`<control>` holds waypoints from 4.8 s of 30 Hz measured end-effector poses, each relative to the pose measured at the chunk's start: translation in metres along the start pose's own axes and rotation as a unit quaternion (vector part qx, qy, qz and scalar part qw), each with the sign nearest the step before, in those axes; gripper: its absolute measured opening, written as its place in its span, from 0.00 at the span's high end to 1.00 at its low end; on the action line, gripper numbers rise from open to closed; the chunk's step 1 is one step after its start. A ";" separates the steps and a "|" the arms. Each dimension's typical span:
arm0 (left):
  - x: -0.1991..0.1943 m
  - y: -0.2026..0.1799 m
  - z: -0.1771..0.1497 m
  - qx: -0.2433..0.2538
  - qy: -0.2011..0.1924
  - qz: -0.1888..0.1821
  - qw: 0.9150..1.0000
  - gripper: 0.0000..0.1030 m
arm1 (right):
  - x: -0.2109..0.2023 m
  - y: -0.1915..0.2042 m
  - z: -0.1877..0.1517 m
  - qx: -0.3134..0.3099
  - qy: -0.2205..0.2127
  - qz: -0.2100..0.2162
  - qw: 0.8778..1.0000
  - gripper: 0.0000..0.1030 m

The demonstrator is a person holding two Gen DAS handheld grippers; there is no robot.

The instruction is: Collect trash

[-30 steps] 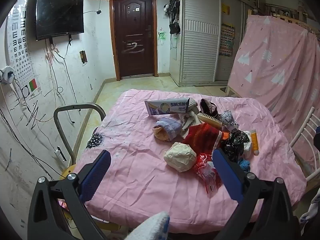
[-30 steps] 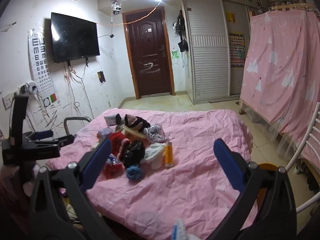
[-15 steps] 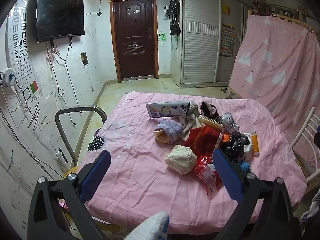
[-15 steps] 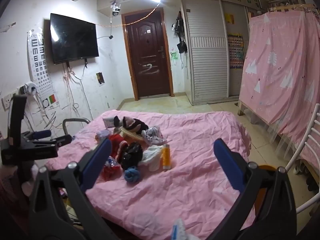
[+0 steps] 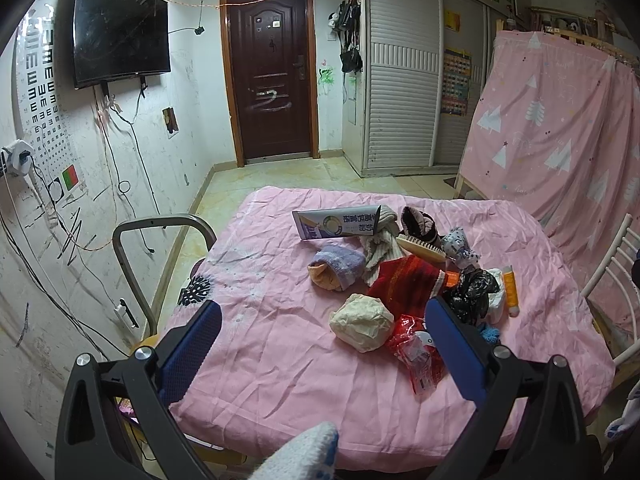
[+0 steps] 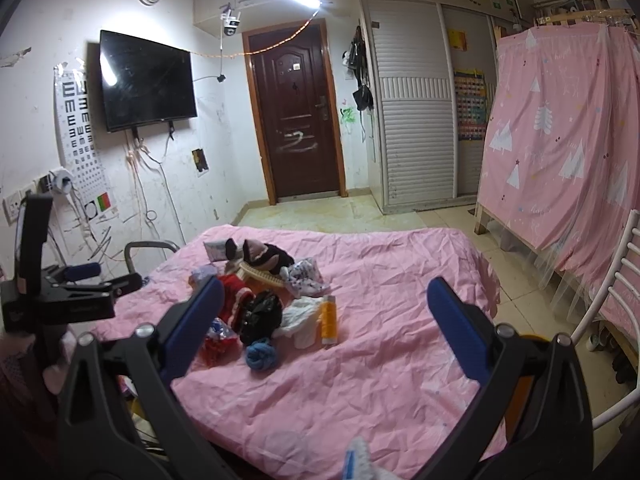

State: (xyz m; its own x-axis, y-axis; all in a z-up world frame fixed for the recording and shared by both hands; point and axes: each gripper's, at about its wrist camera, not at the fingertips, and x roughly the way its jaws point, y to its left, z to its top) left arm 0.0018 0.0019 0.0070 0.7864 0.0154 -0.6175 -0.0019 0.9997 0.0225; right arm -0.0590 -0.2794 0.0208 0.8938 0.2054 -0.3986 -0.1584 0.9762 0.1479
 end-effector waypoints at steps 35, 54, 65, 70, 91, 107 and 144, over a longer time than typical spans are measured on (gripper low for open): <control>0.000 -0.008 0.002 0.009 -0.002 0.004 1.000 0.10 | -0.003 -0.005 0.004 0.000 -0.010 -0.006 1.000 0.04; 0.005 -0.014 0.007 0.016 0.006 0.006 1.000 0.10 | -0.003 -0.010 0.004 0.001 -0.011 -0.008 1.000 0.04; 0.024 -0.024 0.009 0.022 0.022 0.011 0.999 0.10 | 0.018 -0.020 -0.001 0.010 0.005 -0.003 1.000 0.04; 0.041 -0.024 0.009 0.020 0.043 0.011 0.999 0.10 | 0.038 -0.025 -0.005 0.018 0.029 0.009 0.999 0.04; 0.095 -0.046 -0.031 0.048 0.175 -0.131 0.975 0.34 | 0.123 -0.026 -0.034 0.031 0.167 0.055 0.984 0.05; 0.108 -0.071 -0.029 0.055 0.164 -0.179 0.969 0.89 | 0.163 -0.026 -0.032 0.025 0.216 0.049 0.975 0.37; 0.059 -0.261 0.030 0.183 0.077 -0.352 0.915 0.89 | 0.039 -0.204 -0.030 0.207 0.095 -0.019 0.974 0.86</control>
State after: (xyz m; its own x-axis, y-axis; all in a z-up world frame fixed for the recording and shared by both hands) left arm 0.0674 -0.2590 -0.0113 0.4165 -0.5992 -0.6837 0.7000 0.6912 -0.1793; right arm -0.0044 -0.4687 -0.0525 0.7962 0.2177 -0.5645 0.0905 0.8797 0.4669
